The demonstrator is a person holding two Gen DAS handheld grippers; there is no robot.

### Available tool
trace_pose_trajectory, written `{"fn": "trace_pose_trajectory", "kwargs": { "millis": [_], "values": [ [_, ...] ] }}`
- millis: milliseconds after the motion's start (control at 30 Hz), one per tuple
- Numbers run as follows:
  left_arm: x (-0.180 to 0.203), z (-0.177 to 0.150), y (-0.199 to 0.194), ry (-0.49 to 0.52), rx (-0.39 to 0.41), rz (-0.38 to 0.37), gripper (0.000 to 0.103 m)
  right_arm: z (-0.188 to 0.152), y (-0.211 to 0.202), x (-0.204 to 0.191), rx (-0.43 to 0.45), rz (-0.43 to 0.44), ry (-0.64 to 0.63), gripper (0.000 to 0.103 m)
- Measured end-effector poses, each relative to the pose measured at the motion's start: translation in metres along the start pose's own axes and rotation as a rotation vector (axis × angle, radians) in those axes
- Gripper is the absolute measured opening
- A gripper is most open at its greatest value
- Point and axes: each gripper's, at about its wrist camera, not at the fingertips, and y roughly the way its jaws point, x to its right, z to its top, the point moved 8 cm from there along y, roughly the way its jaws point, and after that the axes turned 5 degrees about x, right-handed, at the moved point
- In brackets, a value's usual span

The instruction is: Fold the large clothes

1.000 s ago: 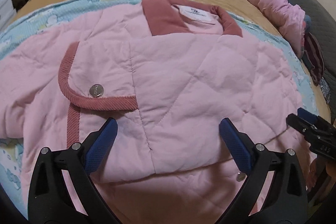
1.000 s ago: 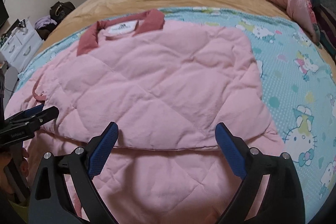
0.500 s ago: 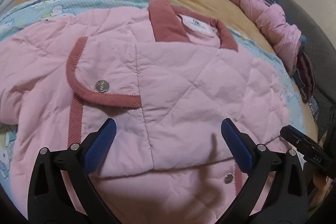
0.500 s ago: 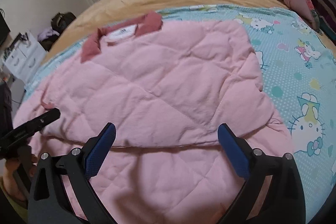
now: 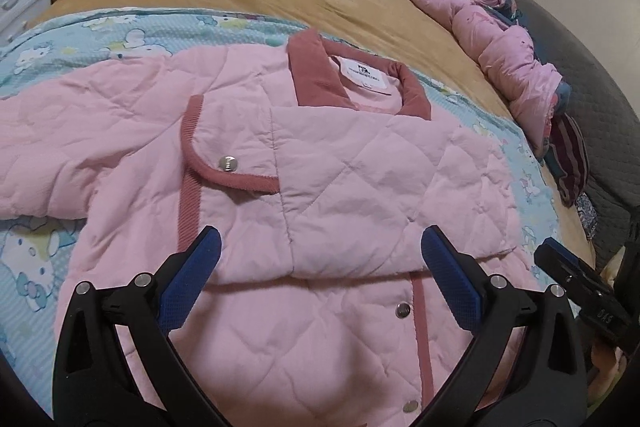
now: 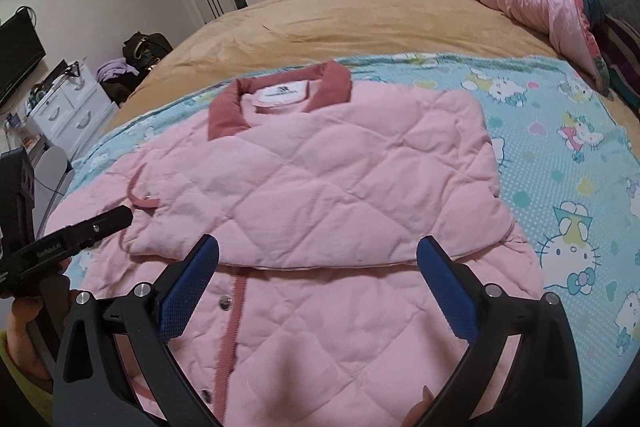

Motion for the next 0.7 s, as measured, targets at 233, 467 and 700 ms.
{"fn": "trace_pose_trajectory", "kwargs": {
  "millis": [233,467,700],
  "values": [
    [-0.013,0.007,-0.034,0.033,0.074,0.051,0.094,0.013,-0.017,-0.033,0.034,0.020,-0.034,0.099],
    [-0.044,0.013,-0.061,0.002,0.112,0.083,0.094,0.022,-0.024,-0.070,0.073,0.039,-0.066,0.099],
    [-0.089,0.016,-0.091,-0.026,0.166,0.156,0.094,0.027,-0.021,-0.112,0.084,0.075,-0.091,0.099]
  ]
}}
